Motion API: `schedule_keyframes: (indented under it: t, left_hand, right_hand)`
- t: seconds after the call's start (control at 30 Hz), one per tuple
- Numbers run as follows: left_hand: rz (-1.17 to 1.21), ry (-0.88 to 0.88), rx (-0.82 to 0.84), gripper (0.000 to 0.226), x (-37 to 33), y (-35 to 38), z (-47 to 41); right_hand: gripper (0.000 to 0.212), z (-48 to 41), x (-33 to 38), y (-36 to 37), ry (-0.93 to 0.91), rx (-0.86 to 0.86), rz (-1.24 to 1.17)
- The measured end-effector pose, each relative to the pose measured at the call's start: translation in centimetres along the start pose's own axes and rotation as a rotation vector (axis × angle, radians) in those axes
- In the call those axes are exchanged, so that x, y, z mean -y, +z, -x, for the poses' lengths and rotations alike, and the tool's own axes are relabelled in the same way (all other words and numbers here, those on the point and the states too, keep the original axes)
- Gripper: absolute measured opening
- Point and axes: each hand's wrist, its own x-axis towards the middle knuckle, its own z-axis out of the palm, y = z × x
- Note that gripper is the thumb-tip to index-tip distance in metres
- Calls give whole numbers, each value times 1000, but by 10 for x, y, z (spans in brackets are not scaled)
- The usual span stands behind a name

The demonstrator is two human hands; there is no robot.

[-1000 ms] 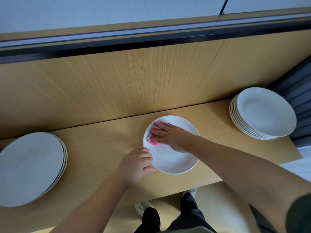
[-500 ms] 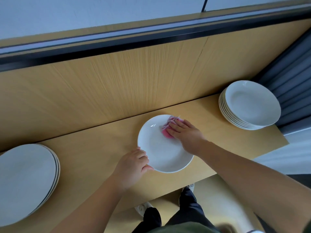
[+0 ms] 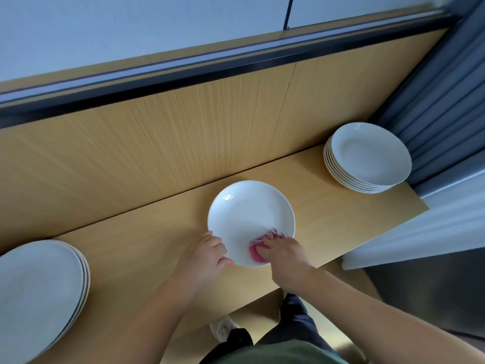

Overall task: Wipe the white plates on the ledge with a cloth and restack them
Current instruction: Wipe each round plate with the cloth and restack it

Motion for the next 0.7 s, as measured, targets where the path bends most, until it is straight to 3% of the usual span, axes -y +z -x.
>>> schedule_keyframes:
  t: [0.07, 0.13, 0.2, 0.3, 0.47, 0.7]
  left_hand:
    - [20, 9, 21, 51, 3, 0, 0]
    - [56, -2, 27, 63, 5, -1, 1]
    - [84, 2, 23, 68, 6, -2, 2]
    - [140, 10, 24, 62, 6, -3, 2]
    - [162, 14, -7, 57, 5, -3, -1]
    - [185, 10, 8, 66, -1, -6, -1]
  right_hand:
    - [57, 4, 0, -6, -13, 5, -97]
    - [45, 1, -6, -15, 40, -1, -350]
    - [35, -13, -16, -25, 91, -158, -515]
    - [55, -48, -23, -28, 68, -373, -360]
    - [64, -84, -5, -4, 74, -167, -187]
    - [65, -59, -6, 19, -258, -110, -236]
